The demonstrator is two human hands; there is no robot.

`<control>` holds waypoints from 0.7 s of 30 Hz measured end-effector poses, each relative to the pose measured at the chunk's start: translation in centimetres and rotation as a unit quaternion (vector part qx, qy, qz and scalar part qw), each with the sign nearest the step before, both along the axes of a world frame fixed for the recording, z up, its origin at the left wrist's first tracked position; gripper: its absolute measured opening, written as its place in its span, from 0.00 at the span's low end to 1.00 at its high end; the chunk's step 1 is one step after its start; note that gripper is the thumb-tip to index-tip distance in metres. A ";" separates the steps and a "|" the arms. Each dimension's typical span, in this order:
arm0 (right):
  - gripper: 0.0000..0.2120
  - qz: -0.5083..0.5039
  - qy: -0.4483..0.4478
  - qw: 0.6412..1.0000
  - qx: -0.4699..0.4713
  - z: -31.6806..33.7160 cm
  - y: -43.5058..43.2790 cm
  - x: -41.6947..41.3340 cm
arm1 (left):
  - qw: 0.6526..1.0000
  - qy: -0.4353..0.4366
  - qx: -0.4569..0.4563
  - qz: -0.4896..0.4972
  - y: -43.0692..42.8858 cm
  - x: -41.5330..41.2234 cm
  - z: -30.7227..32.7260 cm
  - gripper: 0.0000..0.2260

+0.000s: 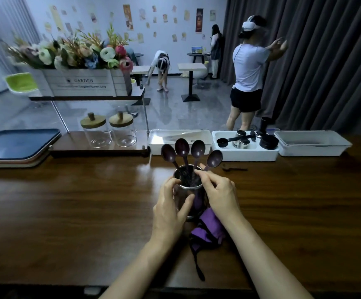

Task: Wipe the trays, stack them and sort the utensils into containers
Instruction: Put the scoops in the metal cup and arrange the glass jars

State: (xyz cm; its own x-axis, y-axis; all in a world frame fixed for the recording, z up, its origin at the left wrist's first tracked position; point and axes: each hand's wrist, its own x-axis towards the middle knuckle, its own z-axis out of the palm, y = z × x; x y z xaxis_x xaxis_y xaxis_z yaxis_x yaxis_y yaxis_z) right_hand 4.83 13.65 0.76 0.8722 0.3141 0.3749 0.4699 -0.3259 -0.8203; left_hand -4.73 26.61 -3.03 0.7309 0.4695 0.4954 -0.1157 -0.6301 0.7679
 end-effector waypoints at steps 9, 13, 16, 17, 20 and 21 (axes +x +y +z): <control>0.11 0.093 0.046 0.993 0.058 -0.1 -0.8 1.1 | 0.998 0.020 0.020 0.048 -1.8 -0.6 0.6 0.26; 0.10 0.145 0.083 0.983 0.075 0.0 -1.8 0.9 | 0.999 0.017 0.004 0.050 -2.0 -0.7 0.6 0.25; 0.11 0.181 0.088 0.978 0.048 0.3 -3.2 0.9 | 0.998 0.006 0.000 0.058 -2.4 -0.8 0.5 0.25; 0.12 0.192 0.090 0.976 0.042 0.3 -3.6 0.9 | 0.998 0.000 0.001 0.061 -2.6 -0.8 0.4 0.25; 0.15 0.203 0.087 0.974 0.044 -0.2 -4.2 0.7 | 0.998 -0.006 0.006 0.067 -3.0 -1.0 0.4 0.25; 0.15 0.204 0.087 0.973 0.059 -0.4 -4.3 0.5 | 0.997 -0.007 0.007 0.071 -3.1 -1.0 0.5 0.24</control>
State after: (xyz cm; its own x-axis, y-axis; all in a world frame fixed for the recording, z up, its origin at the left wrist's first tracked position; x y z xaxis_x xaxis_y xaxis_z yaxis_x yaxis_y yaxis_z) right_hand 5.34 9.36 0.37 0.7379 0.6111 0.2863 0.3902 -0.0402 -0.9199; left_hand -5.74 23.49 -2.57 0.6515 0.5600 0.5118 -0.0351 -0.6517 0.7577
